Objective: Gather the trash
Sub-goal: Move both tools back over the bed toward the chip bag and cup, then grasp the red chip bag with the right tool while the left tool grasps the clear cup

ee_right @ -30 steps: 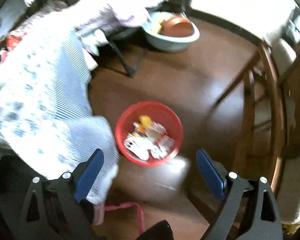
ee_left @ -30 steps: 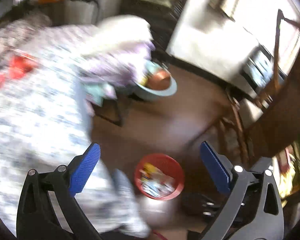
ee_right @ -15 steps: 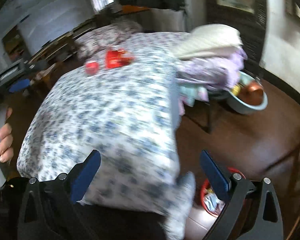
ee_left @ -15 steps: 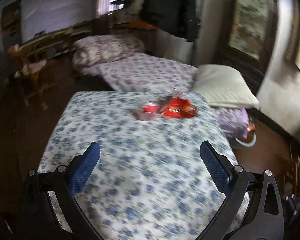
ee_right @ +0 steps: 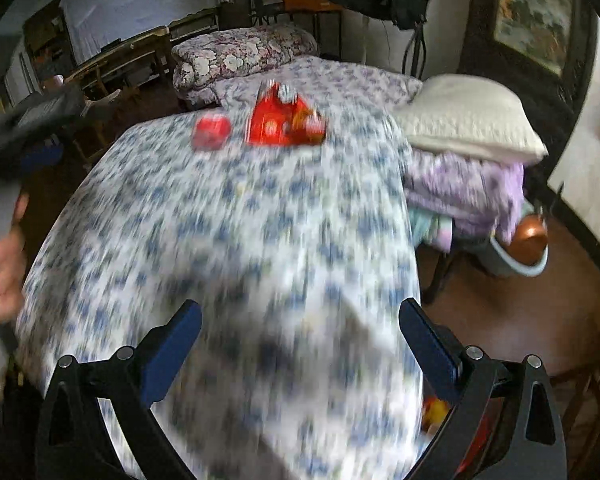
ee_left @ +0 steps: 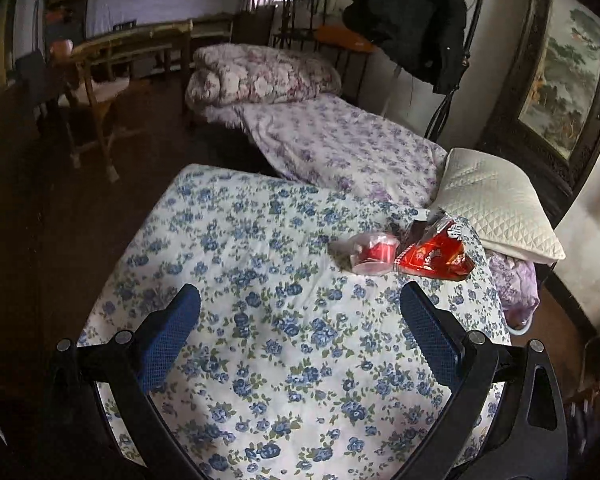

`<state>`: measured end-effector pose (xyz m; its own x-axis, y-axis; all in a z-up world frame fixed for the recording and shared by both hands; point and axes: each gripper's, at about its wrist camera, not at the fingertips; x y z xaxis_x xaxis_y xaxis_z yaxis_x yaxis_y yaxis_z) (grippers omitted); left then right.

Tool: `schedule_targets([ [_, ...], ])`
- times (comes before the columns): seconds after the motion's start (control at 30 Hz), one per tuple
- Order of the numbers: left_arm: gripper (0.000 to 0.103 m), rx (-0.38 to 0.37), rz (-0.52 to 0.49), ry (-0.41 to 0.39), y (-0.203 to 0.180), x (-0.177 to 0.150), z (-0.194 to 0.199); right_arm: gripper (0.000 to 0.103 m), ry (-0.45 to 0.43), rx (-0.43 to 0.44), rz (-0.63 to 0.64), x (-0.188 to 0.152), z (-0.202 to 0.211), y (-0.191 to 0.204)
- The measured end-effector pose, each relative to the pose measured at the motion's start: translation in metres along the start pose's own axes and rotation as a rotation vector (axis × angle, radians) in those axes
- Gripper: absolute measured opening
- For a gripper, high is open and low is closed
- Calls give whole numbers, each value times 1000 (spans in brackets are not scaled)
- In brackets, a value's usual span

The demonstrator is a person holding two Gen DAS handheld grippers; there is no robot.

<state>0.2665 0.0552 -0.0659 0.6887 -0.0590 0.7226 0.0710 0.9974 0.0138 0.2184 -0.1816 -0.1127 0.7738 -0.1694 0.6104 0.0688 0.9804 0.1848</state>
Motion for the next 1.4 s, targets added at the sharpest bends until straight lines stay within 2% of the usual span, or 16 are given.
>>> schedule_targets([
  [0.17,96,9,15,-3,10,-3,0,97,-26,-37,-10,69,-53,13],
  [0.3,96,13,18,11,11,-5,-5,97,-36,-43,-59,103,-94,17],
  [0.47,96,27,-23,25,4,-7,-12,97,5,-58,-91,119,-131,16],
  [0.57,96,12,-30,36,1,-8,-17,96,0,-47,-89,123,-144,17],
  [0.63,96,-23,-18,48,1,-8,-21,88,2,-36,-79,123,-150,19],
  [0.67,96,-44,-11,54,0,-9,-23,72,15,-29,-77,123,-153,19],
  [0.7,96,-66,-5,64,0,-10,-25,47,41,-16,-84,122,-158,18],
  [0.73,96,-80,1,75,0,-11,-28,44,48,-13,-92,123,-160,16],
  [0.8,96,-79,8,88,1,-12,-33,40,37,0,-100,116,-154,16],
  [0.93,96,-77,23,96,-1,-10,-44,39,10,47,-165,90,-127,13],
  [1.0,96,-83,11,94,-6,-2,-53,39,-12,57,-254,67,-105,2],
  [1.07,96,-82,-8,90,-15,8,-64,39,-26,61,-291,46,-91,-6],
  [1.17,96,-125,-15,112,-31,20,-89,39,-33,43,-294,23,-80,-14],
  [1.27,96,-147,-46,144,-52,25,-111,39,-32,40,-295,15,-76,-22],
  [1.4,96,-126,-83,162,-69,27,-130,40,-49,67,-326,14,-73,-30],
])
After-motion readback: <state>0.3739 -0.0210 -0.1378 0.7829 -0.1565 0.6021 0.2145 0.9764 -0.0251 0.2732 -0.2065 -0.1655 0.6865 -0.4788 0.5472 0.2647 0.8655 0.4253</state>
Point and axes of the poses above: each gripper's, at about its wrist camera, not at the fingertips, and z roughly against the way its jaws point, y to its left, x to its top, and after that the axes turned 14 degrees about -z, right-handed
